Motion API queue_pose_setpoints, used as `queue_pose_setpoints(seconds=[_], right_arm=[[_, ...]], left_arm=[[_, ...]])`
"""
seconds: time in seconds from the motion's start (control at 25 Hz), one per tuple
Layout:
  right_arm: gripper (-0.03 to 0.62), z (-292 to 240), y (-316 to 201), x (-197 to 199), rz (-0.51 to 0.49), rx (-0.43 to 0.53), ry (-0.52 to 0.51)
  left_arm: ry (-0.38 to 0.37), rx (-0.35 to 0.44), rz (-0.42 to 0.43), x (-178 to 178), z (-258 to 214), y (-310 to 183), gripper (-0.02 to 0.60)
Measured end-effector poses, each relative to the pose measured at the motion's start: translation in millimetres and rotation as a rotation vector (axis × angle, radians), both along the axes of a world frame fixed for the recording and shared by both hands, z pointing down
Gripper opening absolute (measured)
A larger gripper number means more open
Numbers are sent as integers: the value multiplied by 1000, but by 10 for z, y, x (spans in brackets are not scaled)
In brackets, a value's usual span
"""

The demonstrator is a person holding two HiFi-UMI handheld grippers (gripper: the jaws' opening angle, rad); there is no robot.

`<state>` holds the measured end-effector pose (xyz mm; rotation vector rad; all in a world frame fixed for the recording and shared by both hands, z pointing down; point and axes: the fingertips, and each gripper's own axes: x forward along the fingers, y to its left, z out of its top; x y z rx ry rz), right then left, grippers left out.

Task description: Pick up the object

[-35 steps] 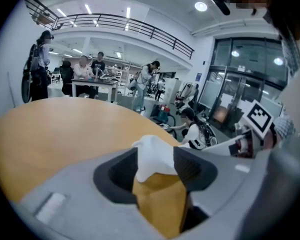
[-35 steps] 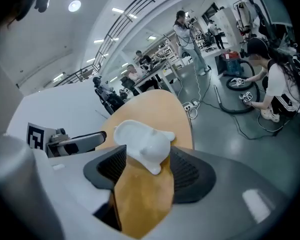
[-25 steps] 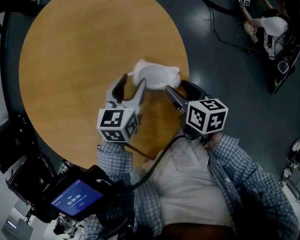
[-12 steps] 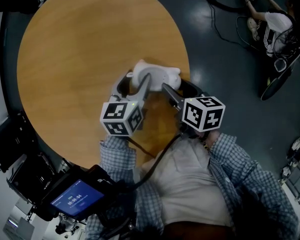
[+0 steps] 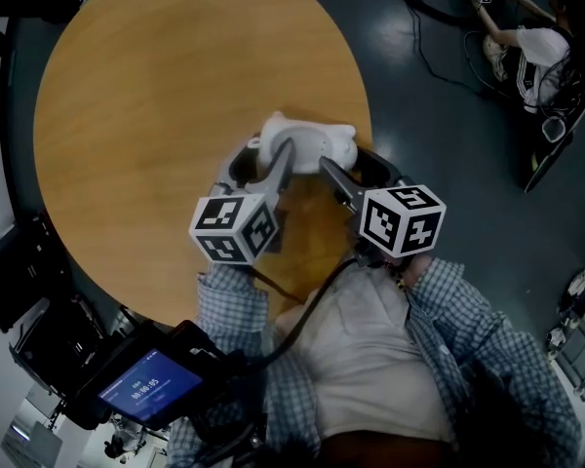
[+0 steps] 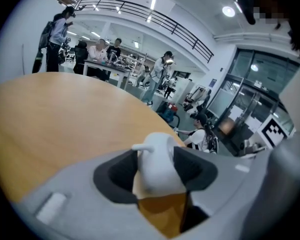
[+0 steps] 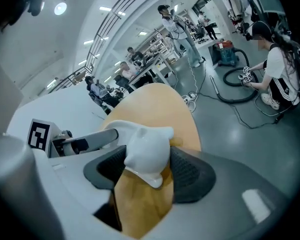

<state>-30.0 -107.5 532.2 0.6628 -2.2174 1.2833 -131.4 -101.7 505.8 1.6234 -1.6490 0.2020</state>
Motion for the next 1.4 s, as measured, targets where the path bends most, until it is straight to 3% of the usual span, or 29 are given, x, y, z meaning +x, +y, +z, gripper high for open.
queue_pose_setpoints(seconds=[0.28, 0.56, 1.0, 1.4], right_arm=[[281, -124, 158, -14, -2, 25, -29], [281, -987, 424, 272, -15, 86, -76], [282, -1058, 486, 141, -24, 96, -97], [282, -1068, 434, 109, -49, 112, -94]], left_arm=[[-44, 41, 2, 0, -169, 164, 225], [-104, 133, -29, 306, -1090, 479, 224], [-134, 191, -57, 192, -1201, 584, 222], [-131, 194, -76, 163, -1207, 560, 222]])
